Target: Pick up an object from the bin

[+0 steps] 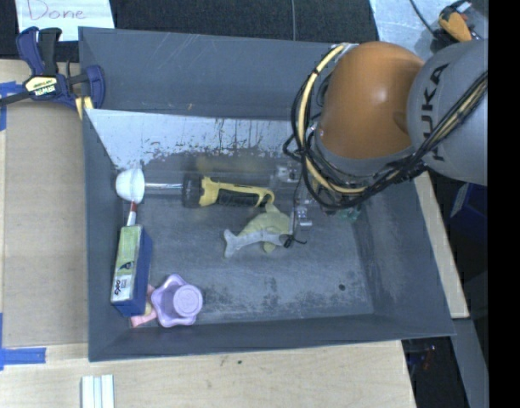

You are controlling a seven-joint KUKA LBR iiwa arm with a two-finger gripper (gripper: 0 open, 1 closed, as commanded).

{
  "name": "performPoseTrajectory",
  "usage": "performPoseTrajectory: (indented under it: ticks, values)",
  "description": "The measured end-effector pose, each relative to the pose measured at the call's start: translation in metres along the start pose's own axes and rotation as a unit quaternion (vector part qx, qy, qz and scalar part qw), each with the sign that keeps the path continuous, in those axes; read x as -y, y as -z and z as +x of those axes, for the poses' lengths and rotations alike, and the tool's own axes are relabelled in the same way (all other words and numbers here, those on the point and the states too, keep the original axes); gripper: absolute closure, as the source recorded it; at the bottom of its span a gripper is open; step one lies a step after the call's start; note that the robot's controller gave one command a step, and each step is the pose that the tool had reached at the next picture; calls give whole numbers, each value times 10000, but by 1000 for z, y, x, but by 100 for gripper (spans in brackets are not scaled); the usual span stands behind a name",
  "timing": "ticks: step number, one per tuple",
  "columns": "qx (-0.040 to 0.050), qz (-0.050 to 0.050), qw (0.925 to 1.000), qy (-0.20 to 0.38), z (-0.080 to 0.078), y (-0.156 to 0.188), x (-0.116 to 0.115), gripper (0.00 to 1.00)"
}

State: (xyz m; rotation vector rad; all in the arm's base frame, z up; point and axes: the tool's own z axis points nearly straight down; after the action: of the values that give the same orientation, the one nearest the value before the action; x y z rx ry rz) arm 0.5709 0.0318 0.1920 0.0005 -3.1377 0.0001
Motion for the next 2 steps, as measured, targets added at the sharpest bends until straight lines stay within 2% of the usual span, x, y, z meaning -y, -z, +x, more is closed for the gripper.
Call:
performPoseTrajectory:
  ticks: [1,2]
  values:
    - [37,-2,10000,-9,-2,4,0,0]
    - [59,13,9923,1237,-27,-117,1,0]
